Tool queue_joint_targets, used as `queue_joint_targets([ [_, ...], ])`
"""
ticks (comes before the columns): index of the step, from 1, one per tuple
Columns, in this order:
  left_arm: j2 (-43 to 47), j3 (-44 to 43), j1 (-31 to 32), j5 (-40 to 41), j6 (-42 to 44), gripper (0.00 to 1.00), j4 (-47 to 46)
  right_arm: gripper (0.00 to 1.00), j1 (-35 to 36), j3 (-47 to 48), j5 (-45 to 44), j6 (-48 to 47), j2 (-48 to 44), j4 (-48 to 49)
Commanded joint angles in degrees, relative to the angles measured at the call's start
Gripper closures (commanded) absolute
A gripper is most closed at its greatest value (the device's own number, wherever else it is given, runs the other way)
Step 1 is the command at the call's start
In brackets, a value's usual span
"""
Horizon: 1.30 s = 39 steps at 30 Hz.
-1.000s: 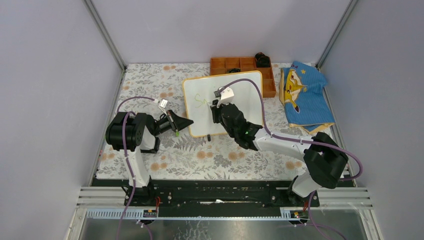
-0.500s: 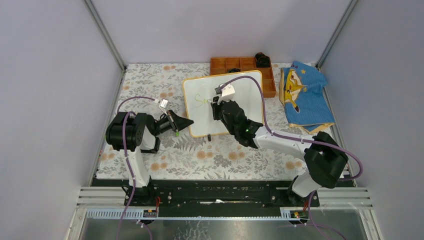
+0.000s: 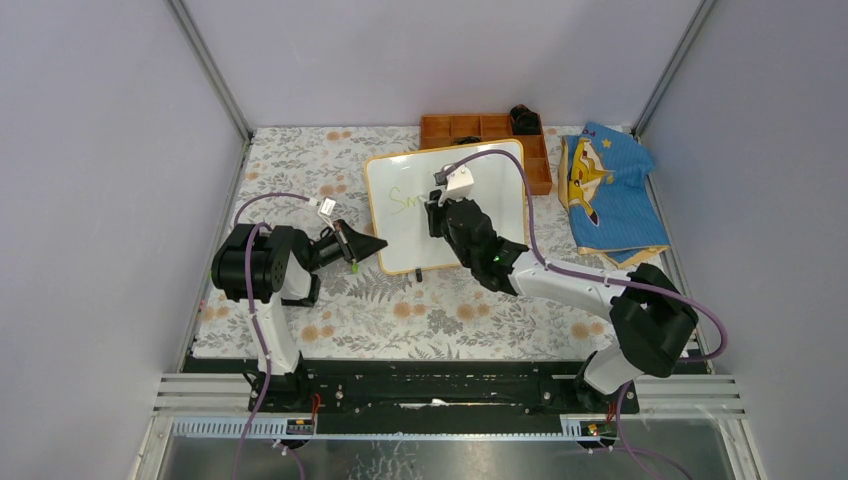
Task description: Write a sentence on the whiteboard
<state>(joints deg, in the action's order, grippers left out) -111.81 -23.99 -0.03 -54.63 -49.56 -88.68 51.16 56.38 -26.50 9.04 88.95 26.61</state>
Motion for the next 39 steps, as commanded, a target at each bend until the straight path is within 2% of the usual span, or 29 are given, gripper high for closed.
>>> queue_joint_targets([
  [1, -1.41, 0.44, -0.22, 3.55, 1.57, 1.00, -0.17, 1.00, -1.70, -0.87, -3.63, -0.86, -1.70, 0.72],
  [19, -1.39, 0.49, 1.00, 3.56, 1.66, 1.00, -0.16, 1.00, -1.68, -6.10, -1.50, 0.96, -3.90, 0.41],
  [30, -1.30, 0.43, 1.00, 3.63, 1.68, 1.00, -0.13, 1.00, -1.71, -4.39, -1.80, 0.63, -10.02, 0.88],
  [39, -1.29, 0.42, 1.05, 3.50, 1.70, 1.00, -0.06, 1.00, -2.29, -2.16, -0.02, 0.44, -8.41, 2.39],
])
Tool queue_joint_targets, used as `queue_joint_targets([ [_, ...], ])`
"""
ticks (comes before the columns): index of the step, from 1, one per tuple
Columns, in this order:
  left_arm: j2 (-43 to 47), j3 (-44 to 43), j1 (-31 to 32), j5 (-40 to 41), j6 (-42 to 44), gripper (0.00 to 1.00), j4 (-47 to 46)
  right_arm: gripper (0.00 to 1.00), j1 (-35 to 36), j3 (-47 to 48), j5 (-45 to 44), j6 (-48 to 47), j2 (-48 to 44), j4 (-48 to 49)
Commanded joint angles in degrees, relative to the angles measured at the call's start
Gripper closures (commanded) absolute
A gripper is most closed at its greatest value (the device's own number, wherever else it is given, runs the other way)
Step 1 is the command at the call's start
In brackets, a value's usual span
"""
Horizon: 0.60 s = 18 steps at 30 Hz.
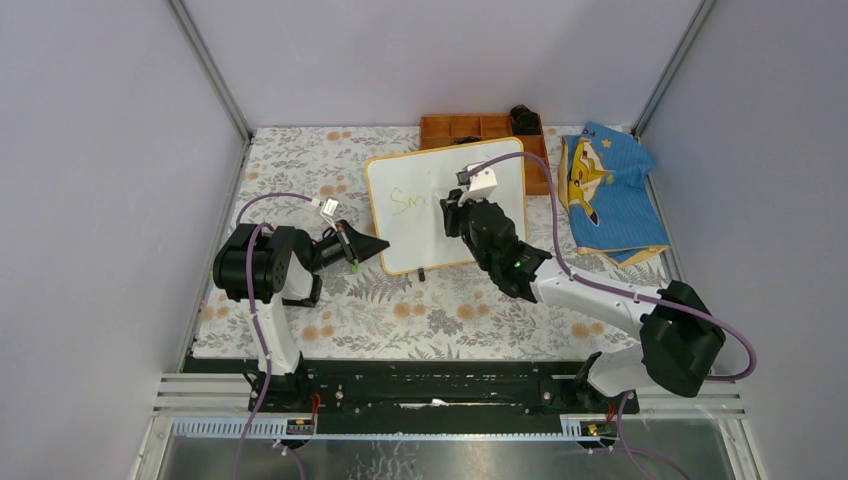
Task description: Write a sentence on the whiteboard
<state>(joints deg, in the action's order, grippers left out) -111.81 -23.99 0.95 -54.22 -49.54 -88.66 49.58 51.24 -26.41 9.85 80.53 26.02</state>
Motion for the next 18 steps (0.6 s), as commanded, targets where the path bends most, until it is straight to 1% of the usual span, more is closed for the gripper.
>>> queue_joint_targets([
  [1, -1.37, 0.43, 0.07, 3.07, 1.67, 1.00, -0.10, 1.00, -0.65, 3.10, 0.17, -0.29, 0.24, 3.25],
  [18, -1.39, 0.43, 0.05, 3.07, 1.72, 1.00, -0.02, 1.00, -2.35, 6.15, 2.24, 1.57, 3.90, 4.02],
])
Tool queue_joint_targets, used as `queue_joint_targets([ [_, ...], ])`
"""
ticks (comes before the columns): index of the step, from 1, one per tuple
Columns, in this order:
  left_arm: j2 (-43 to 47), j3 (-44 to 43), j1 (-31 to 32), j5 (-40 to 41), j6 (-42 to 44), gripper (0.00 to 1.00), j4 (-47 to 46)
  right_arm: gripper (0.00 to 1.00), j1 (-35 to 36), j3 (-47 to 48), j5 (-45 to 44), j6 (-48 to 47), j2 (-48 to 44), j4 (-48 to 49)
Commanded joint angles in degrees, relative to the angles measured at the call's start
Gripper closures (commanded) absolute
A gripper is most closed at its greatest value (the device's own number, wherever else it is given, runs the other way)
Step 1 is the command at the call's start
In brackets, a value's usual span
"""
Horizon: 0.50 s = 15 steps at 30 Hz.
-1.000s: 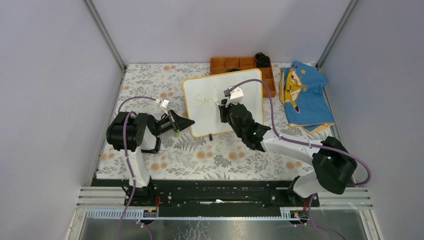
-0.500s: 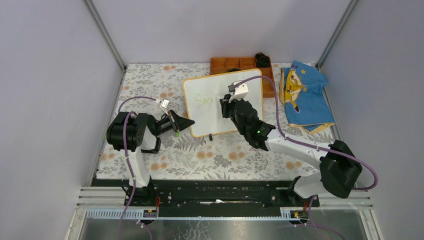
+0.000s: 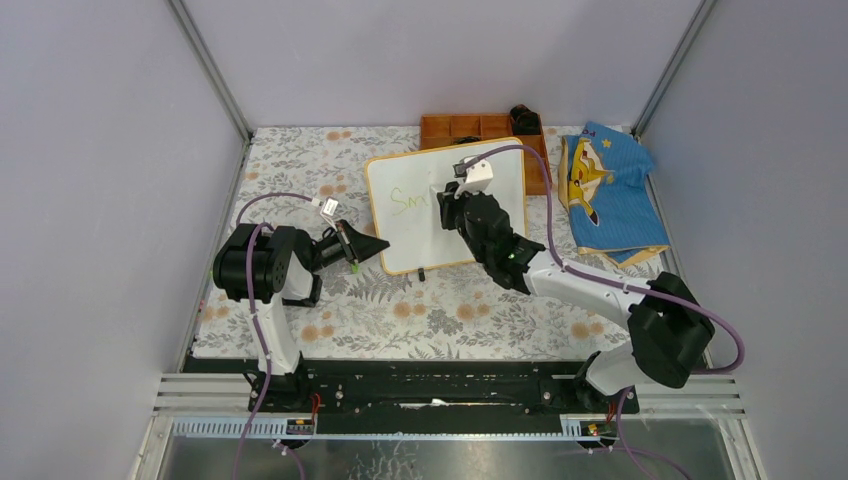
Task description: Write a sentence on the whiteboard
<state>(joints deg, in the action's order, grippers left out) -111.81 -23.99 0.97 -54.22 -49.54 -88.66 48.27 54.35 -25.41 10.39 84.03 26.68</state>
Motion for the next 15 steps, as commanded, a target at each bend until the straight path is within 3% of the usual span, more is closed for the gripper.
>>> queue_joint_targets([
  [1, -1.37, 0.39, 0.00, 3.06, 1.72, 1.00, -0.02, 1.00, -1.07, 3.17, 1.38, 1.16, 0.57, 3.38],
  [15, -1.42, 0.37, 0.01, 3.06, 1.73, 1.00, 0.02, 1.00, -1.99, 3.92, 1.85, 2.23, 2.42, 2.20],
])
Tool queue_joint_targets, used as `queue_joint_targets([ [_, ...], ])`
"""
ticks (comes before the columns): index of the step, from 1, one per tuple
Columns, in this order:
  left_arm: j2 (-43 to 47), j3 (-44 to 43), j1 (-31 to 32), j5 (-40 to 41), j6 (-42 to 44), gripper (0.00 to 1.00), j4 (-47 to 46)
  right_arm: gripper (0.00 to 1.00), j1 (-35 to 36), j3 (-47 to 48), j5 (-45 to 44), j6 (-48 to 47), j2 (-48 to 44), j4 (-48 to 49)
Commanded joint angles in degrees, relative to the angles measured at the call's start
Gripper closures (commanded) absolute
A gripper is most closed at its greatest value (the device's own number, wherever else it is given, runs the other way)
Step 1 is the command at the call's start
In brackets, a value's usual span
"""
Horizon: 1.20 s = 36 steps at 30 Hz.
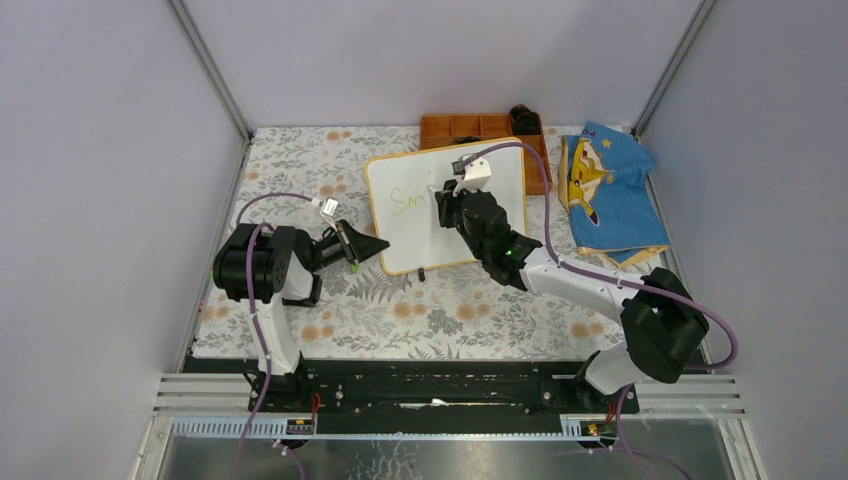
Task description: Write a sentence on the whiteboard
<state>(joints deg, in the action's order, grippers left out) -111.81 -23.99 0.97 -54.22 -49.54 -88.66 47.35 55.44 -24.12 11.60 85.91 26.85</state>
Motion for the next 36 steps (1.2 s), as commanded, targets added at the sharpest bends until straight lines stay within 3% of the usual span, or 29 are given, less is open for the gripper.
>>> queue_joint_targets([
  [1, -1.40, 0.43, 0.01, 3.06, 1.73, 1.00, -0.01, 1.00, -1.23, 2.91, 0.54, 1.32, 0.64, 1.64],
  [17, -1.40, 0.41, 0.13, 3.15, 1.73, 1.00, 0.15, 1.00, -1.92, -0.16, -0.80, 2.03, -1.64, -0.01],
  [36, -1.30, 0.28, 0.17, 3.15, 1.81, 1.00, 0.42, 1.00, -1.87, -1.45, 5.36, 4.36, -4.50, -0.52],
])
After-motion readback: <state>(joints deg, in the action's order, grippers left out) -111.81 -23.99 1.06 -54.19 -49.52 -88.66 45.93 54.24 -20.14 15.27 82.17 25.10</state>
